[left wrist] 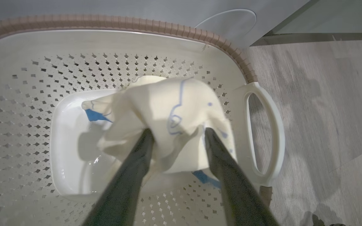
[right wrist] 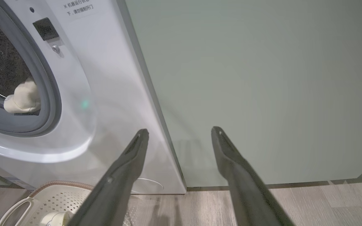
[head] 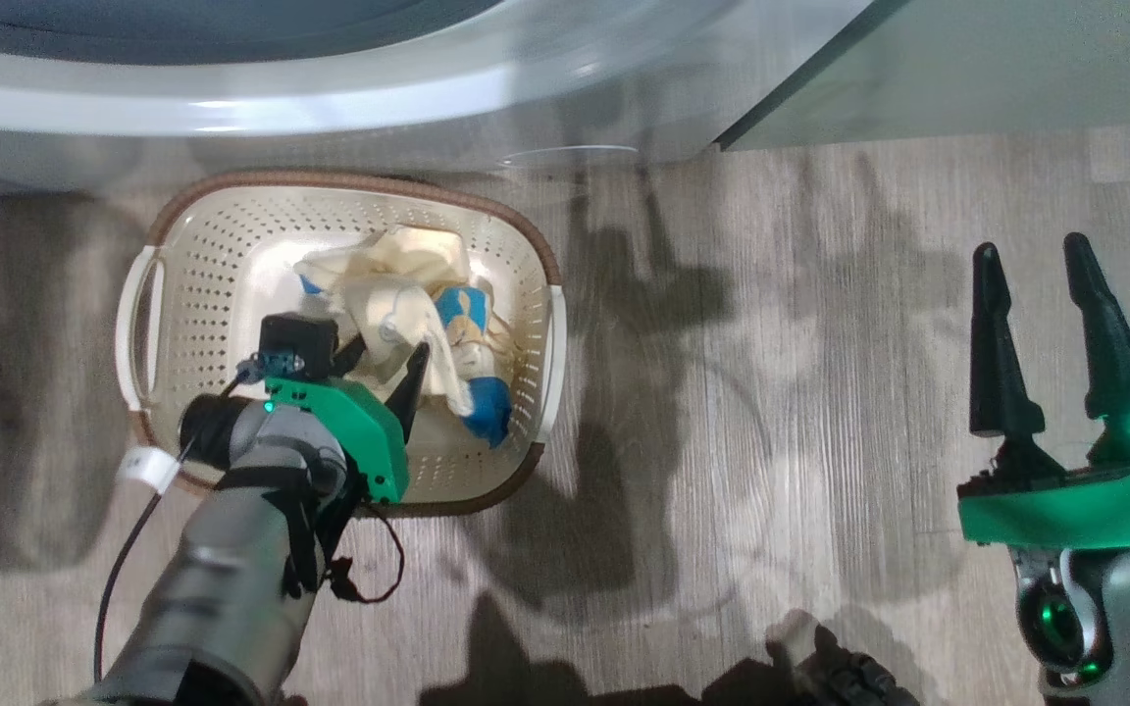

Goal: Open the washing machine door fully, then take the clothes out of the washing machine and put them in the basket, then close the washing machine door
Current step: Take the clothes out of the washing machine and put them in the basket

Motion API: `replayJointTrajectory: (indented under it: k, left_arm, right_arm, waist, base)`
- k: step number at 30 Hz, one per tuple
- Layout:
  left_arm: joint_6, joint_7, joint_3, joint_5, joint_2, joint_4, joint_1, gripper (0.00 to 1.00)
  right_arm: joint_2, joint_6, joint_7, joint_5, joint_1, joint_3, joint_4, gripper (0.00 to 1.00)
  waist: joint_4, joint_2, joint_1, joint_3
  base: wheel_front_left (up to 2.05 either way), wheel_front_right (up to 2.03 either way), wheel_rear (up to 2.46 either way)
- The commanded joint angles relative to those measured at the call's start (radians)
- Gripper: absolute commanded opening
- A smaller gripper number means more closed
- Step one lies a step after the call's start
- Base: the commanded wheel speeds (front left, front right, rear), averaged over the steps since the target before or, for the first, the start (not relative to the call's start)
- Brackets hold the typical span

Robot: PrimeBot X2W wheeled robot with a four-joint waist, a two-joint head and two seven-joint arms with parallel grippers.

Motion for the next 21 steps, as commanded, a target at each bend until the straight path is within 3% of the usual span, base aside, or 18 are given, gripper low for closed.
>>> replayJointTrajectory:
  k: [1,11,21]
  left_arm:
    - [0.004,-0.005,0.023,-0.010,0.021,0.013,-0.001,1.00]
    - [0.009,-0.006,0.012,-0.005,0.025,-0.011,0.030,1.00]
    - [0.024,-0.006,0.029,-0.013,0.017,-0.255,0.141,1.00]
  right_arm:
    - [0.000,0.004,-0.009,0.010,-0.005,0.017,-0.026,1.00]
    - [0.000,0.004,-0.009,-0.015,0.007,-0.012,-0.018,1.00]
    - [0.000,0.004,-0.009,-0.067,0.039,-0.036,-0.015,1.00]
  waist:
    - [-0.005,0.0000,-0.0001,0.001]
    - [0.025,0.0000,-0.0001,-0.061]
    - [0.083,0.0000,-0.0001,-0.147]
  base:
    - [0.00,0.00,0.00]
    - [0.00,0.00,0.00]
    - [0.00,0.00,0.00]
